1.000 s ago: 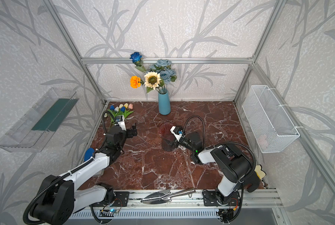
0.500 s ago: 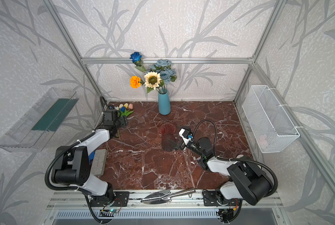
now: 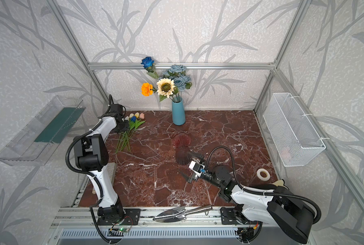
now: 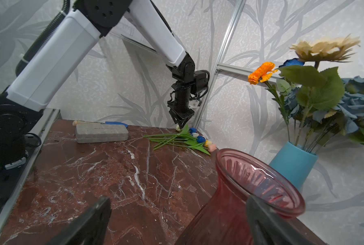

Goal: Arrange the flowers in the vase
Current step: 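Release the pink vase with the right gripper while the left lowers over tulips, then grasp the blue tulip stem with the left gripper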

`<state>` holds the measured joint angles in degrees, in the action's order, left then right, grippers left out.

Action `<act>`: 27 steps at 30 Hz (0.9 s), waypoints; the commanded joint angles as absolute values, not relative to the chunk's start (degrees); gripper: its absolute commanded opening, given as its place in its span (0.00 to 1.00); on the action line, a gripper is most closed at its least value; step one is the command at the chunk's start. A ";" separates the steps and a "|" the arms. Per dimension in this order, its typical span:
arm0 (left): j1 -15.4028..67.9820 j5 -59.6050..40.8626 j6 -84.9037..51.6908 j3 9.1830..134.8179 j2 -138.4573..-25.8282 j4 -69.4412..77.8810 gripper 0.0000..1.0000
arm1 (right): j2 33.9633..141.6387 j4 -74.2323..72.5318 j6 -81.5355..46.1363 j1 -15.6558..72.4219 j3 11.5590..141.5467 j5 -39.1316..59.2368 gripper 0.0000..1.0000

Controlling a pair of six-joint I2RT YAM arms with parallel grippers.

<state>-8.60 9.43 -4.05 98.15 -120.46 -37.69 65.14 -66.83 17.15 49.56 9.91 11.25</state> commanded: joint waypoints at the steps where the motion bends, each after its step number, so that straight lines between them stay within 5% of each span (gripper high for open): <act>1: -9.23 8.75 -0.86 102.80 -124.04 -49.29 0.38 | 67.48 -75.46 19.38 50.09 7.53 4.62 1.00; 6: -9.32 7.96 0.00 105.40 -126.60 -51.03 0.39 | 68.43 -76.96 20.13 50.10 7.19 3.43 0.99; 18: -8.86 4.60 0.00 103.72 -126.80 -50.08 0.07 | 68.37 -76.16 20.40 50.09 7.29 3.17 1.00; 24: -8.70 5.27 0.36 101.91 -127.04 -48.78 0.14 | 69.89 -76.90 20.40 50.10 7.31 3.24 1.00; 27: -8.70 4.94 -0.16 101.56 -127.68 -48.56 0.32 | 70.80 -77.67 20.22 50.10 7.38 3.43 1.00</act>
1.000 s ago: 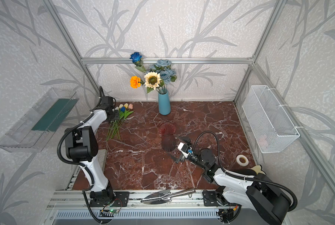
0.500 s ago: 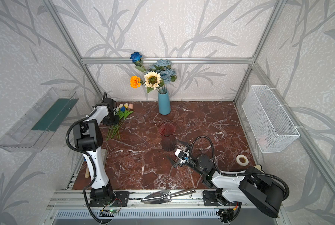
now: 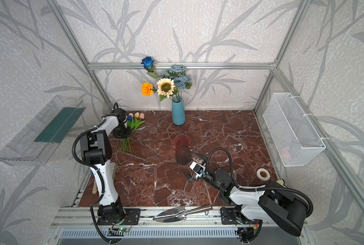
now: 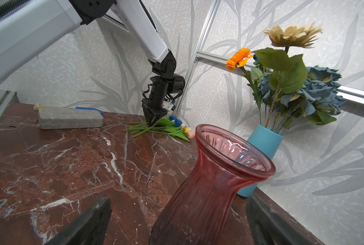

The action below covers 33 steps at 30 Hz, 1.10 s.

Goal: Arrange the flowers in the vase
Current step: 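Grasp the blue tulip stem with the left gripper, then lift the blue tulip and carry it over the pink vase with the left gripper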

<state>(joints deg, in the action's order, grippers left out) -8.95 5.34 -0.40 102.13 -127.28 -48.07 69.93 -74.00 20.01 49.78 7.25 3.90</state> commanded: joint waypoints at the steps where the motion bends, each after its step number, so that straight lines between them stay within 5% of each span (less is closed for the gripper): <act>1: -8.70 4.40 -0.18 101.43 -127.77 -48.38 0.32 | 71.05 -77.68 20.21 50.05 7.48 3.51 1.00; 12: -8.12 4.48 -2.05 100.82 -126.03 -48.05 0.00 | 71.10 -77.33 20.13 50.10 7.69 3.78 0.99; 33: 10.99 -1.80 -15.92 59.76 -81.80 -14.79 0.00 | 71.89 -79.77 19.82 50.08 7.03 3.60 0.99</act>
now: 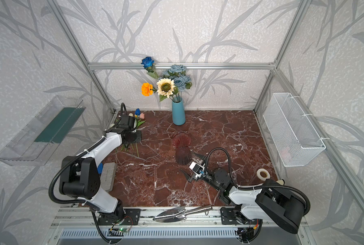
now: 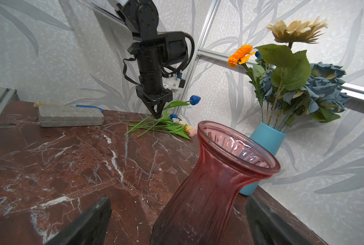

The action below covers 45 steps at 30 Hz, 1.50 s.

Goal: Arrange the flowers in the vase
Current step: 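Lift the blue tulip and carry it over the pink vase with the left gripper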

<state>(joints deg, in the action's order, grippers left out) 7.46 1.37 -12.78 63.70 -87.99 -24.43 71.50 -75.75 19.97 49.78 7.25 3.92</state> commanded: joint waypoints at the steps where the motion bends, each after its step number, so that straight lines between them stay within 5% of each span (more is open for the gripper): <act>1: 12.86 -1.36 -15.87 57.55 -79.10 -11.89 0.00 | 71.80 -79.93 20.02 50.09 6.91 3.52 0.99; 8: 22.95 -4.33 -9.52 40.86 -62.88 21.74 0.00 | 70.66 -79.19 21.00 50.10 6.62 2.34 0.99; 17: 28.89 -22.84 -5.81 45.28 -60.72 36.88 0.00 | 70.36 -80.64 21.09 50.07 5.66 0.45 0.99; 23: 30.78 -31.27 -10.58 51.28 -68.19 41.50 0.00 | 71.19 -80.60 21.01 50.12 5.89 0.06 0.99; 40: 32.84 -30.26 -7.22 49.43 -81.95 39.07 0.00 | 71.50 -80.61 21.02 50.11 6.09 0.09 0.99; 45: 33.82 -28.21 -4.05 47.69 -81.94 36.20 0.12 | 71.98 -80.60 20.92 50.19 6.31 0.26 0.99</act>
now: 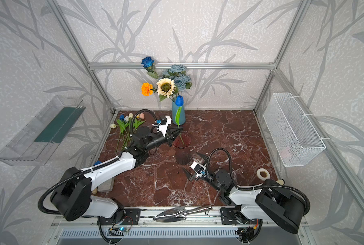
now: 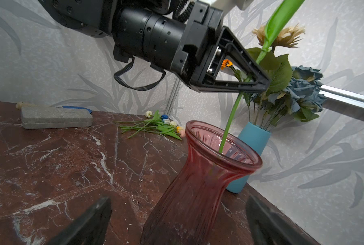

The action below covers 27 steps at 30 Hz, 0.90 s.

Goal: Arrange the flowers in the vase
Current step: 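Lift the blue tulip and carry it over the pink vase with the left gripper, then lower the blue tulip into the pink vase and open the left gripper, then move the left gripper back down to the tulip pile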

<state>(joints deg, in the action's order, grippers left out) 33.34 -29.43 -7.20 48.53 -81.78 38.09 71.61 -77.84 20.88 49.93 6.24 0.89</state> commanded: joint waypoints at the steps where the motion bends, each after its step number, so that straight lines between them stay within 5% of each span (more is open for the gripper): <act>1: 33.79 -28.20 -3.44 47.55 -81.90 35.35 0.12 | 71.98 -80.60 20.91 50.17 6.17 0.21 0.99; 7: 34.15 -25.09 -0.96 44.58 -80.70 35.70 0.47 | 71.98 -80.61 20.85 50.18 6.19 0.18 0.99; 16: 33.33 -19.70 -1.70 39.62 -76.07 41.52 0.49 | 72.29 -80.64 20.74 50.17 6.20 0.46 0.99; 27: 18.41 -11.72 -7.72 39.06 -67.15 34.08 0.54 | 71.54 -80.60 20.66 50.17 6.00 0.70 0.99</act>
<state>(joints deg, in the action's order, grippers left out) 20.75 -17.06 -6.37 39.51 -69.23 37.32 72.05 -77.95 20.86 49.93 6.24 0.91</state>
